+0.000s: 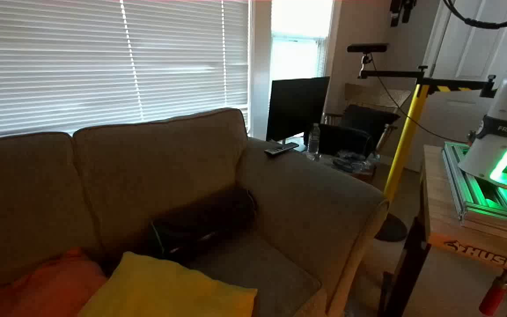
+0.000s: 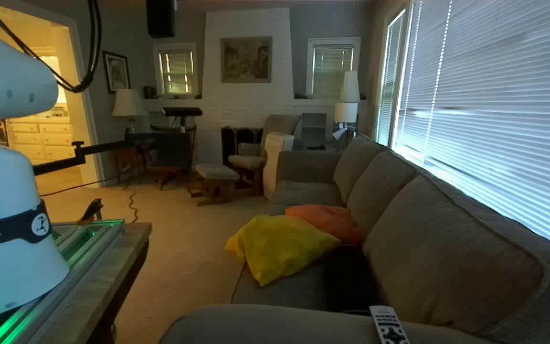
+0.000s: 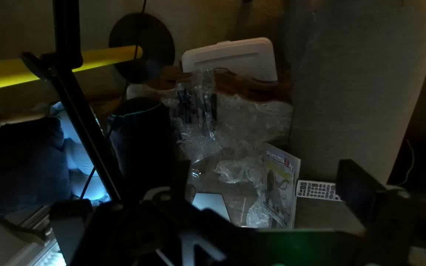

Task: Put the grey remote control on the table.

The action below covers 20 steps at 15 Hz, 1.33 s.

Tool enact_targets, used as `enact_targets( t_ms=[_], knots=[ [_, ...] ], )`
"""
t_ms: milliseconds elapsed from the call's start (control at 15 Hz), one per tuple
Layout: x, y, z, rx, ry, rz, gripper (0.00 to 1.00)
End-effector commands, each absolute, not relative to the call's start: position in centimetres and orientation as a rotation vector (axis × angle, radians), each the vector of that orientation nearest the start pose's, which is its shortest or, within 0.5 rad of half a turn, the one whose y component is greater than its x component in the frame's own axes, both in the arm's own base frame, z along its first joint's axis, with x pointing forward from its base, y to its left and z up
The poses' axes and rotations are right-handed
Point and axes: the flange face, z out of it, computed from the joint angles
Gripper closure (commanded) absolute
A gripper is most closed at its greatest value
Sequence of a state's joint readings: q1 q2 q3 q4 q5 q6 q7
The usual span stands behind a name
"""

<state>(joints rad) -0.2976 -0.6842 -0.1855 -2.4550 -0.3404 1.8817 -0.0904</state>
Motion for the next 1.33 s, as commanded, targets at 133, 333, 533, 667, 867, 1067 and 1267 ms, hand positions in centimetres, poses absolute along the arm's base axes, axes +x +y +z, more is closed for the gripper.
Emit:
enact_targets(
  t_ms=[133,333,533,667,867,1067,1267],
  knots=[
    [30.4,-19.8,53.6,-3.342,0.454,-0.077,0.00],
    [30.4,-19.8,53.6,-3.342,0.454,-0.077,0.00],
    [30.4,-19.8,53.6,-3.342,0.455,-0.077,0.00],
    [30.6,-19.8,53.5,-3.336,0.466,-0.069,0.00],
    [32.3,-19.4,52.9,-3.239,0.752,0.033,0.00],
    [35.1,-18.8,51.8,-3.140,0.975,0.080,0.00],
    [38.3,-19.1,51.0,-3.020,1.184,0.109,0.00]
  ],
)
